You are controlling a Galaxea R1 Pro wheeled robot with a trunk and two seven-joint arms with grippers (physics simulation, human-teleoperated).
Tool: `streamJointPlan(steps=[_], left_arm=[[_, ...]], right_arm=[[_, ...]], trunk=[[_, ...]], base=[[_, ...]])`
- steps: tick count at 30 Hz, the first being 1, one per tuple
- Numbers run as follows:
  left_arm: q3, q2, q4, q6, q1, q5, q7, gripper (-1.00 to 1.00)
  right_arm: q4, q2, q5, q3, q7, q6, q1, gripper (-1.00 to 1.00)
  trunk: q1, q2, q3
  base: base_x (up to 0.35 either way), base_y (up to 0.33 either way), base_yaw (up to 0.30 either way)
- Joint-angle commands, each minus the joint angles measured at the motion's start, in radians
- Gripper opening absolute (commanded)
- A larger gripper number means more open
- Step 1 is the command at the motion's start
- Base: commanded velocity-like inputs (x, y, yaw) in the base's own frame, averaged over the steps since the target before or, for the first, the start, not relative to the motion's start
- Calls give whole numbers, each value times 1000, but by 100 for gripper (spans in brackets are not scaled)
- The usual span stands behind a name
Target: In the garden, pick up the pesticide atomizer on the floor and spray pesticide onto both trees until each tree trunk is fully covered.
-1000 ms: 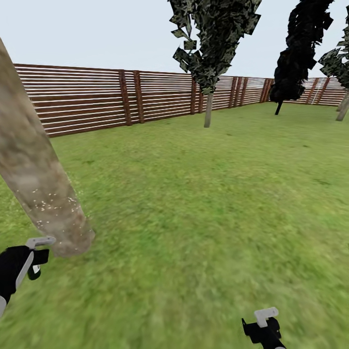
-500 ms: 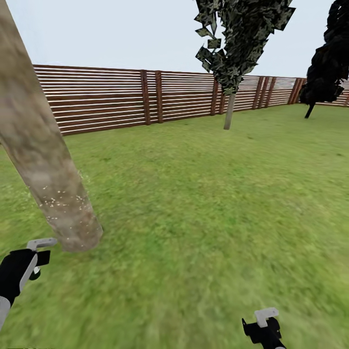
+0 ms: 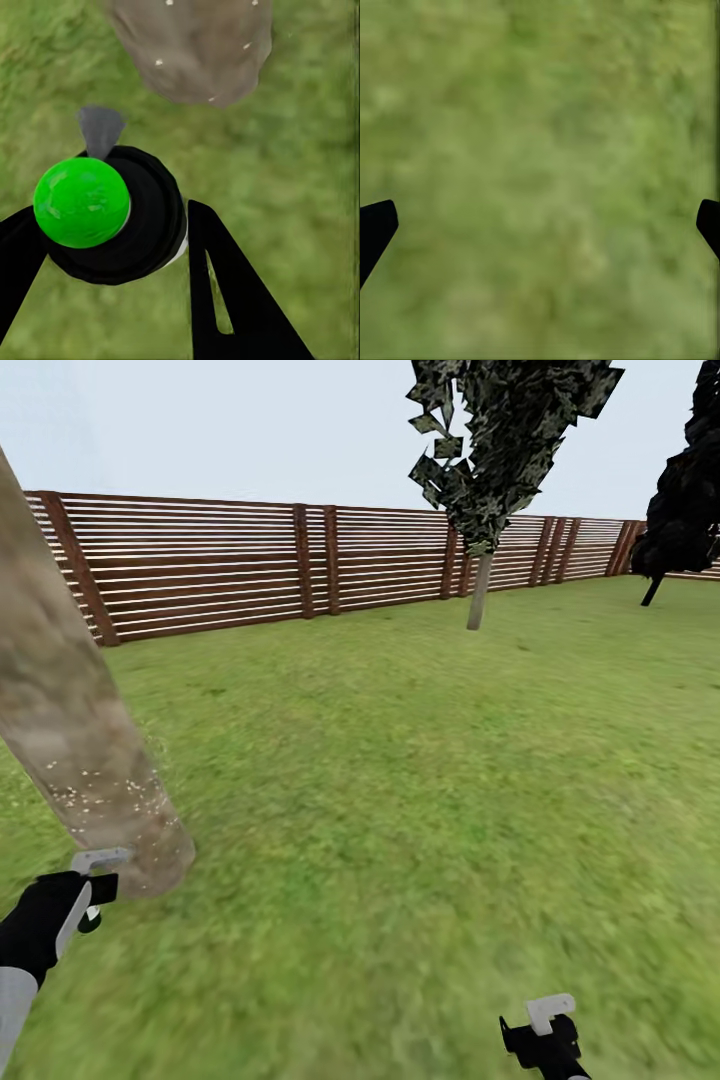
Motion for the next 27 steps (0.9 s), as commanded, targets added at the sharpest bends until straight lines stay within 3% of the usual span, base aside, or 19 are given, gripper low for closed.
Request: streamJointPlan(steps=[1, 6, 12, 17, 27], left_arm=[[0, -1, -4, 6, -3, -1, 2, -100], [0, -1, -43, 16, -9, -1, 1, -100], [1, 5, -31, 10, 0, -13, 9, -100], [82, 11, -28, 3, 51, -15, 63, -100], [85, 2, -7, -4, 92, -13, 57, -100]], right_arm=[[0, 0, -8, 9, -2, -2, 0, 100], [0, 0, -8, 9, -2, -2, 0, 100], [0, 0, -8, 9, -2, -2, 0, 100], [1, 0, -8, 9, -2, -1, 0, 100], [0, 0, -8, 9, -2, -1, 0, 100]], trunk=[[0, 0, -1], [0, 0, -1], [0, 0, -1], [0, 0, -1], [0, 0, -1]], base=[[241, -178, 0], [241, -173, 0], [37, -22, 0], [-4, 0, 0], [-284, 121, 0]])
